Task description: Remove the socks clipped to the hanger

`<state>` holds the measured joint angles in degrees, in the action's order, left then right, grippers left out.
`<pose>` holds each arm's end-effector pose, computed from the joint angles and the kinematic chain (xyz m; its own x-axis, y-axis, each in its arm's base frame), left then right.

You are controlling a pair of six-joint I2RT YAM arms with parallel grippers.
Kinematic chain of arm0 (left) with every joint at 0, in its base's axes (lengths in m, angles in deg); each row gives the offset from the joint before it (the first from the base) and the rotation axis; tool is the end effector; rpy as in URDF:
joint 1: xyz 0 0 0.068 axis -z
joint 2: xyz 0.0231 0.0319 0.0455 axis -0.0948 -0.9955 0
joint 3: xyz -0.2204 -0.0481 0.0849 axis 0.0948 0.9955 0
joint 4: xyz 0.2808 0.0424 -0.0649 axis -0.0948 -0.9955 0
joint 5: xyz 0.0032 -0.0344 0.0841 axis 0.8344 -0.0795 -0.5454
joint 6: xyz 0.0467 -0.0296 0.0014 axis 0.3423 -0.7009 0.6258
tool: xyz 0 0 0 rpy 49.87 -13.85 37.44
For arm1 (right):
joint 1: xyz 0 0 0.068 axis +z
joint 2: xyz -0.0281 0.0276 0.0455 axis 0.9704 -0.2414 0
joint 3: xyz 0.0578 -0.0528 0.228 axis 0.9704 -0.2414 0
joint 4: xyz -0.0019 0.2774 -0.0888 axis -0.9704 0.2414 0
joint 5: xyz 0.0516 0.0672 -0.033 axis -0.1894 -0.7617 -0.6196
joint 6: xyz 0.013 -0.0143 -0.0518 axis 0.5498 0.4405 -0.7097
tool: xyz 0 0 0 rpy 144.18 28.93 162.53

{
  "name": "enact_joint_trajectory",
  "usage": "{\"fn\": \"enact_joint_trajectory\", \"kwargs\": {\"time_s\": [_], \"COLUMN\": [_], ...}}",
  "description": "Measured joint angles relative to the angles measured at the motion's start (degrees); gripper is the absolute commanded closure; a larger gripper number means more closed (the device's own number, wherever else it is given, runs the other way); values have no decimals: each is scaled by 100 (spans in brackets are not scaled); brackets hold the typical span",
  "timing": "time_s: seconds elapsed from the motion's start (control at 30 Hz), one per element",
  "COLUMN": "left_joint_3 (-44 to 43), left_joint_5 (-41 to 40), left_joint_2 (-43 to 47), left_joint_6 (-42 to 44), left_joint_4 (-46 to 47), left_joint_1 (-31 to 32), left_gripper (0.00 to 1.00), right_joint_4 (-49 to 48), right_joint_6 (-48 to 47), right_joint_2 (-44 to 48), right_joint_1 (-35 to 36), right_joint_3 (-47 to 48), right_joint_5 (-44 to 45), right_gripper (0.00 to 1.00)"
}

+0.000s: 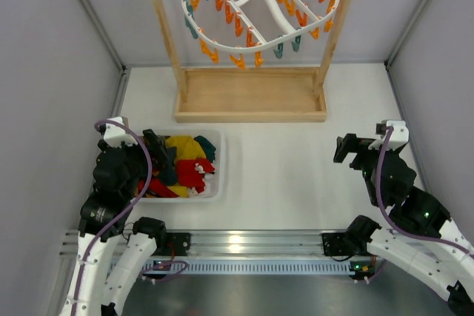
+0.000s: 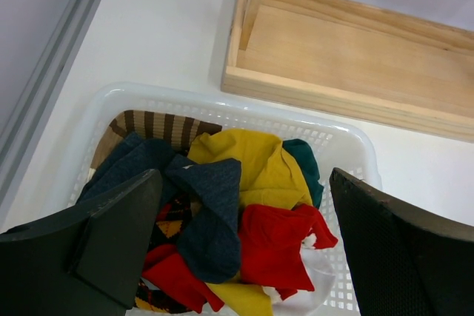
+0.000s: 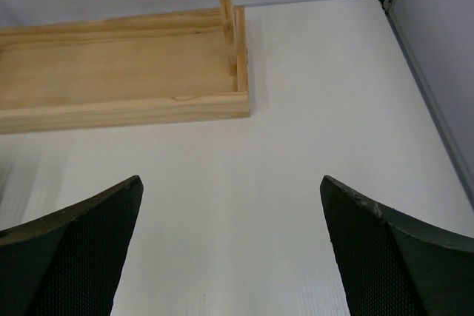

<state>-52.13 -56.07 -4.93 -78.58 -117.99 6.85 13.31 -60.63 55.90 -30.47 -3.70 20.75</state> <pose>0.1537 -0.0239 0.3481 -0.2162 -0.2319 -0.9484 -0.0938 0.9718 -0.2162 0.1193 0.0830 0.3461 -0.1515 0.0926 -0.9841 0.0347 0.9955 0.0883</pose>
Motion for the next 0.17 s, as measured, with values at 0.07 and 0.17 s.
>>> {"fn": "enact_joint_trajectory", "kwargs": {"time_s": [0.07,0.17], "left_joint_3": [0,0], "left_joint_5": [0,-2], "left_joint_2": [0,15], "left_joint_6": [0,0], "left_joint_4": [2,2], "left_joint_1": [-13,-31], "left_gripper": [2,2], "right_joint_4": [0,0], "right_joint_6": [-7,-7], "right_joint_2": [0,-9], "right_joint_1": [0,0], "right_joint_3": [0,0], "right_joint_5": [0,2], "right_gripper": [1,0]}}
